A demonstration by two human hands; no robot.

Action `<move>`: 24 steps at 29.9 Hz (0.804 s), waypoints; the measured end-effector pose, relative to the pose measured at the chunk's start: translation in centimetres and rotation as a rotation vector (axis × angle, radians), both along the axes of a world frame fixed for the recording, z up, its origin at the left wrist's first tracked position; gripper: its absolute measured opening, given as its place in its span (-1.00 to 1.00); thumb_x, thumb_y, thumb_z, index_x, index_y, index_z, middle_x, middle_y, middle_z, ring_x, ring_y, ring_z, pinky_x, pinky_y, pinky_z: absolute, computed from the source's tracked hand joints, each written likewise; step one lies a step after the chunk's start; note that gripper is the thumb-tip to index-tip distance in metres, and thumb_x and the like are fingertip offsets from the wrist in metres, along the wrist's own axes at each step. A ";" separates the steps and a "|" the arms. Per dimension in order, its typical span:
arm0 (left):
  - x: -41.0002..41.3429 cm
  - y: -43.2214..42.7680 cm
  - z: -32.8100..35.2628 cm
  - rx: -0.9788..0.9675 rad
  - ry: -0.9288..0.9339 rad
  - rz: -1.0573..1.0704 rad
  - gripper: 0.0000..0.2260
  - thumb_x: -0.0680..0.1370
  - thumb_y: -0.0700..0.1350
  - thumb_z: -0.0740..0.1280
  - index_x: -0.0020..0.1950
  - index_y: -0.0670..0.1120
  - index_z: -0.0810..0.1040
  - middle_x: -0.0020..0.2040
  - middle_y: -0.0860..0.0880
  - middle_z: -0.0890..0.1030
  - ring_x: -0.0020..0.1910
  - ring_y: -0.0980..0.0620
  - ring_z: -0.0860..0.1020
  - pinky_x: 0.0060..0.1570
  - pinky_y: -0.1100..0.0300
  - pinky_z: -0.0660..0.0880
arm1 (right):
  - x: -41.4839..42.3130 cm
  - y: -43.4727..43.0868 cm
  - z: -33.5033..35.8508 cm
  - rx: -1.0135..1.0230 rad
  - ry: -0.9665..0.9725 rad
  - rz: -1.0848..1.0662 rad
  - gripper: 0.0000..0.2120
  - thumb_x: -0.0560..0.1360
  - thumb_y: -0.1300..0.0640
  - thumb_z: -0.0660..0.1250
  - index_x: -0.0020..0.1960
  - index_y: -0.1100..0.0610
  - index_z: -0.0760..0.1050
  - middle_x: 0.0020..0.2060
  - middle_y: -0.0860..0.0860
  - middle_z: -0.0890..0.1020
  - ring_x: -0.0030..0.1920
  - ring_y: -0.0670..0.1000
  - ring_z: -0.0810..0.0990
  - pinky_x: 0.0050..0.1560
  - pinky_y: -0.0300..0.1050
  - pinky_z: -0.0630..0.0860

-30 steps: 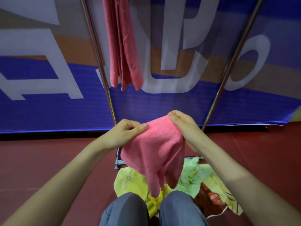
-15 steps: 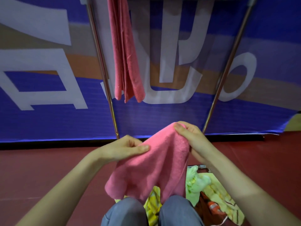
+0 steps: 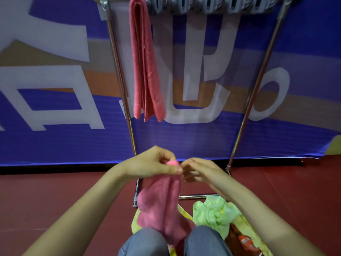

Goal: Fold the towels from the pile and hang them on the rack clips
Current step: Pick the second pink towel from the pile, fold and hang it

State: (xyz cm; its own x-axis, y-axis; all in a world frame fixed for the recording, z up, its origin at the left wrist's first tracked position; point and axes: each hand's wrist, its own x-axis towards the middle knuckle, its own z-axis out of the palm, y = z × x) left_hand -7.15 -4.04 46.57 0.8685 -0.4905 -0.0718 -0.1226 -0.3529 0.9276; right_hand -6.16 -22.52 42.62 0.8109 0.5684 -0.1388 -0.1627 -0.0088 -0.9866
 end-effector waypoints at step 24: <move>-1.0 1.3 -1.4 -0.337 0.149 0.242 -0.90 0.45 -0.11 0.31 -0.20 -0.09 0.43 -0.32 0.00 0.50 -0.35 0.13 0.46 -0.32 0.38 0.47 | -0.3 0.0 0.4 0.176 0.100 -0.221 -0.83 0.56 0.10 0.13 -0.11 0.08 0.47 -0.33 0.00 0.59 -0.34 -0.08 0.51 -0.32 -0.31 0.43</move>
